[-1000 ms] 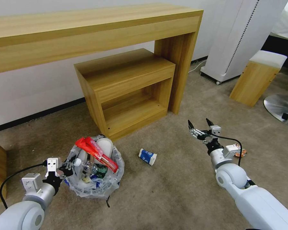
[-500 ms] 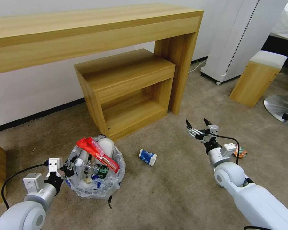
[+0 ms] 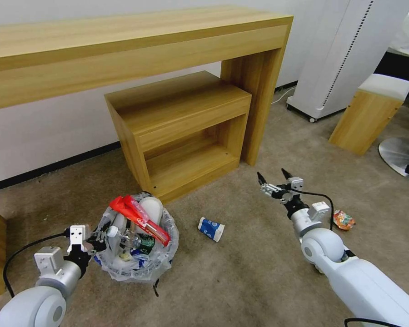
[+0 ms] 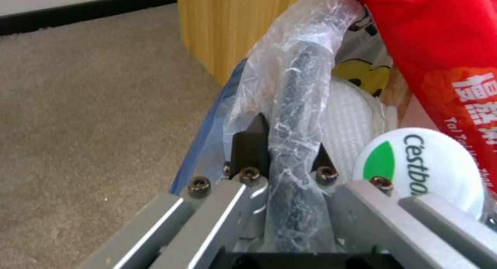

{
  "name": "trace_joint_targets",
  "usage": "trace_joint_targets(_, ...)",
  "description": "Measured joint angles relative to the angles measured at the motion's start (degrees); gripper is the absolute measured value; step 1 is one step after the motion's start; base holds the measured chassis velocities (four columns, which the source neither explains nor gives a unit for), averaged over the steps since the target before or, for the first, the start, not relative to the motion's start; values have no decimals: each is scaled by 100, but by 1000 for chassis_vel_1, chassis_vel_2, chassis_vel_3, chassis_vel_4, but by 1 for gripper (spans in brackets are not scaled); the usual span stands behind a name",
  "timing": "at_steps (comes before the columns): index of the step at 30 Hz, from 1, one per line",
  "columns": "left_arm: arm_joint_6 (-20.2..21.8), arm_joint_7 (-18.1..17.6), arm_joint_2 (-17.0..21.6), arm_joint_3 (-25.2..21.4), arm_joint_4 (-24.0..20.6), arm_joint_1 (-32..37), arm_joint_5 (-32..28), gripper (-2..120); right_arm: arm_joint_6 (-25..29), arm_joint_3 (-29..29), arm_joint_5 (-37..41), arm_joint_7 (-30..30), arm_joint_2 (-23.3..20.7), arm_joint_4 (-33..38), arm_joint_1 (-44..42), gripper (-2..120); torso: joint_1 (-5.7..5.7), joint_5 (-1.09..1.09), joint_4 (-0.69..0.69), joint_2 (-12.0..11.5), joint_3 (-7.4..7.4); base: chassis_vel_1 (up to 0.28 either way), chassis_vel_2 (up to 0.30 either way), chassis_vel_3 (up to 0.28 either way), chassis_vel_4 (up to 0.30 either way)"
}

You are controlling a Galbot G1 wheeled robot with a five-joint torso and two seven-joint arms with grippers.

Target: Pick up the trash bin and place the garbage on the floor into it.

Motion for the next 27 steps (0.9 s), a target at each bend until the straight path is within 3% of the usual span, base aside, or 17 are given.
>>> trace_joint_targets(7, -4, 0, -33, 34, 26, -22, 29, 3, -645, -1152, 756, 171, -272, -219, 644, 100, 0, 1, 1, 0, 0, 0, 0, 0, 0)
trace_joint_targets(13, -4, 0, -18, 123, 120, -113, 37, 3, -1126, -1583, 1030, 376, -362, -254, 726, 100, 0, 0, -2, 0, 0, 0, 0, 0, 0)
trace_joint_targets(15, -6, 0, -27, 143, 153, -129, 47, 3, -1542, -1858, 1132, 616, -272, -370, 802, 100, 0, 1, -2, 0, 0, 0, 0, 0, 0)
trace_joint_targets(21, -24, 1, -118, 148, 159, -132, 84, 3, -1818, -2500, 1135, 733, 51, -859, 1228, 100, 0, 1, 1, 0, 0, 0, 0, 0, 0)
trace_joint_targets(27, -52, 6, -225, 144, 115, -125, 121, 3, -1769, -2971, 1197, -82, 374, -1404, 1577, 100, 0, 1, 1, 0, 0, 0, 0, 0, 0)
